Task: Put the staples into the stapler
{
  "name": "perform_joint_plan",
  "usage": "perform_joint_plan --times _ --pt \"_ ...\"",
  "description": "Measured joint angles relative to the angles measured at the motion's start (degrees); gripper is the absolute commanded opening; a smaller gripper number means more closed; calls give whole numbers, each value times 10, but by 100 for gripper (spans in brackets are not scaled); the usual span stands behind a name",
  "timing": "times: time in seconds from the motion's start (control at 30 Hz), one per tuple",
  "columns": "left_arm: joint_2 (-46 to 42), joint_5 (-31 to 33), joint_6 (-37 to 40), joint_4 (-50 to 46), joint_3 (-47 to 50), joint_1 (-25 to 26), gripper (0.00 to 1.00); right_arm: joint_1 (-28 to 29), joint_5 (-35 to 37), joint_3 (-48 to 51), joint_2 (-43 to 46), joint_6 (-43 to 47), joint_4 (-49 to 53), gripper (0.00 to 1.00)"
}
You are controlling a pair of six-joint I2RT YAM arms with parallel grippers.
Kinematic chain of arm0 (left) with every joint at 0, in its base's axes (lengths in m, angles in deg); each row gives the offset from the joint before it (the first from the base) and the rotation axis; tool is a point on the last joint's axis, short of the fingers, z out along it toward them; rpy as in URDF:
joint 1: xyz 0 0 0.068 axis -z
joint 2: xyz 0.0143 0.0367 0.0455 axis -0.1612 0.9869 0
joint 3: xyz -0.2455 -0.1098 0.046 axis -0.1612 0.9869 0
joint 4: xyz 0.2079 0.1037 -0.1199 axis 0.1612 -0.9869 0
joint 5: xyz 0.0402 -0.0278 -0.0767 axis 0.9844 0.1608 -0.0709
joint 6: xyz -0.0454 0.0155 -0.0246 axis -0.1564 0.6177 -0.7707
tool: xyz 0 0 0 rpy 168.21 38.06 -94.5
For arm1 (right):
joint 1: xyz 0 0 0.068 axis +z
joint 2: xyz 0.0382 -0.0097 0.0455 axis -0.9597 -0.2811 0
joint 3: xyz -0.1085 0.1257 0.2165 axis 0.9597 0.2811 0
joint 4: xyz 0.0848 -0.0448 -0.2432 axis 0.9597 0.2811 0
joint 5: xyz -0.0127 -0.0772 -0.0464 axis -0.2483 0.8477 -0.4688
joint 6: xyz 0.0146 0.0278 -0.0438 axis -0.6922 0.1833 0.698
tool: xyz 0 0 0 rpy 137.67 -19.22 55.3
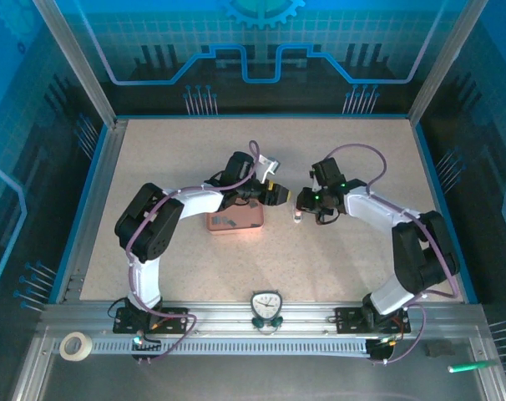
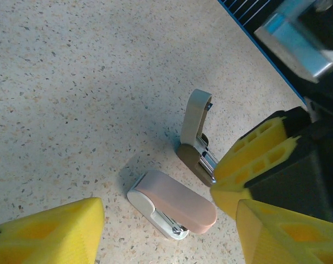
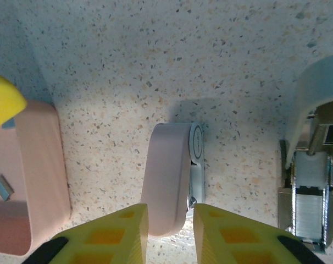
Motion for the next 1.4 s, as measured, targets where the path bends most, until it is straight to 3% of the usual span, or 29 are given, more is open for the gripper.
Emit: perform_joint_plan --times 0.6,0.87,1.17,1.4 --pt "0 0 0 0 2 -3 66 19 22 -21 -60 4 22 11" --pt "0 2 0 -2 3 -3 67 23 35 -21 -50 9 24 24" --pt "11 3 2 -36 -62 3 68 13 37 -7 68 20 28 30" --pt "69 6 6 -61 -171 33 68 -73 5 90 169 17 25 32"
